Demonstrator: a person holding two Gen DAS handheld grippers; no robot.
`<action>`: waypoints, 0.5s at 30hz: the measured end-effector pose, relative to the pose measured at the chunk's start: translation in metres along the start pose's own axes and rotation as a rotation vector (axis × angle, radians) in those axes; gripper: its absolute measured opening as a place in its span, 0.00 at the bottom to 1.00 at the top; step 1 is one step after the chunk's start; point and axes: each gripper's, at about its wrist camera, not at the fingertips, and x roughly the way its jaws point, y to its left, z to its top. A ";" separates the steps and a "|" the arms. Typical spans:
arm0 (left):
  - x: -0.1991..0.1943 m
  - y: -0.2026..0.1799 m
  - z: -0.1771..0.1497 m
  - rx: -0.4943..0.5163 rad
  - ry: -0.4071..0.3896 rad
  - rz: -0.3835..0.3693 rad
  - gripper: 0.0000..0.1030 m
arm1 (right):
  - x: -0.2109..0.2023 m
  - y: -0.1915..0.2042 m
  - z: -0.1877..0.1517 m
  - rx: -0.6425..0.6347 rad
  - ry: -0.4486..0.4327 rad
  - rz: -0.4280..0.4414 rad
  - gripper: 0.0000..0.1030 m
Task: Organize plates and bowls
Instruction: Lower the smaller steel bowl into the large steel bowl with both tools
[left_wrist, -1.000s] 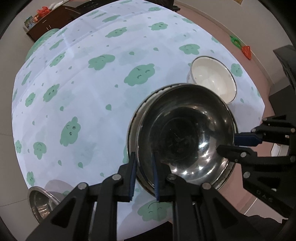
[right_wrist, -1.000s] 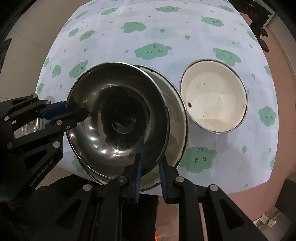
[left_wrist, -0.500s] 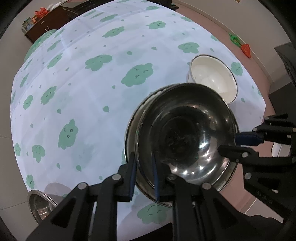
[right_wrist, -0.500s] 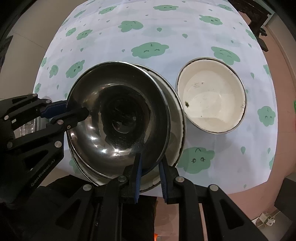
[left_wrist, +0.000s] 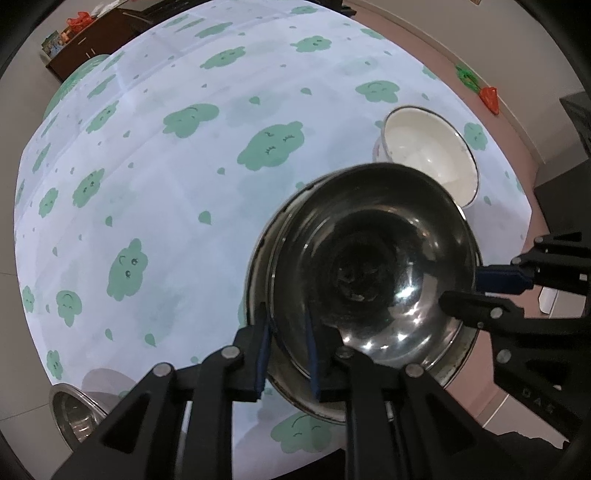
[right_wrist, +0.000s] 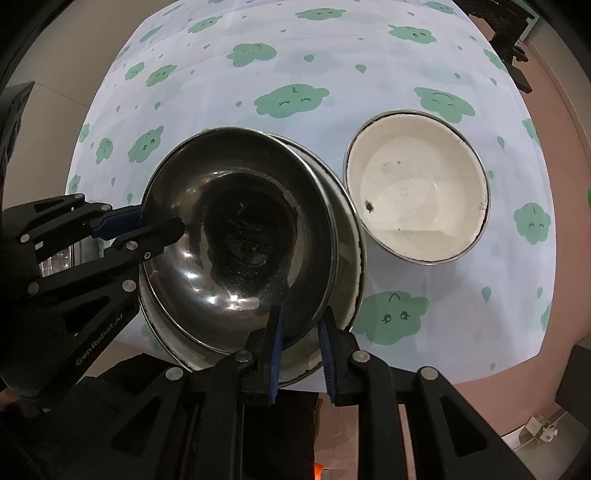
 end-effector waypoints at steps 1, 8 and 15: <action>0.000 0.000 0.000 0.002 -0.001 0.001 0.16 | 0.000 0.000 0.000 0.005 -0.001 0.000 0.21; 0.001 -0.002 -0.002 0.012 0.005 -0.005 0.23 | -0.002 -0.005 -0.001 0.028 -0.003 0.018 0.22; 0.000 -0.003 -0.004 0.009 0.022 -0.041 0.31 | -0.006 -0.009 -0.004 0.053 -0.006 0.044 0.22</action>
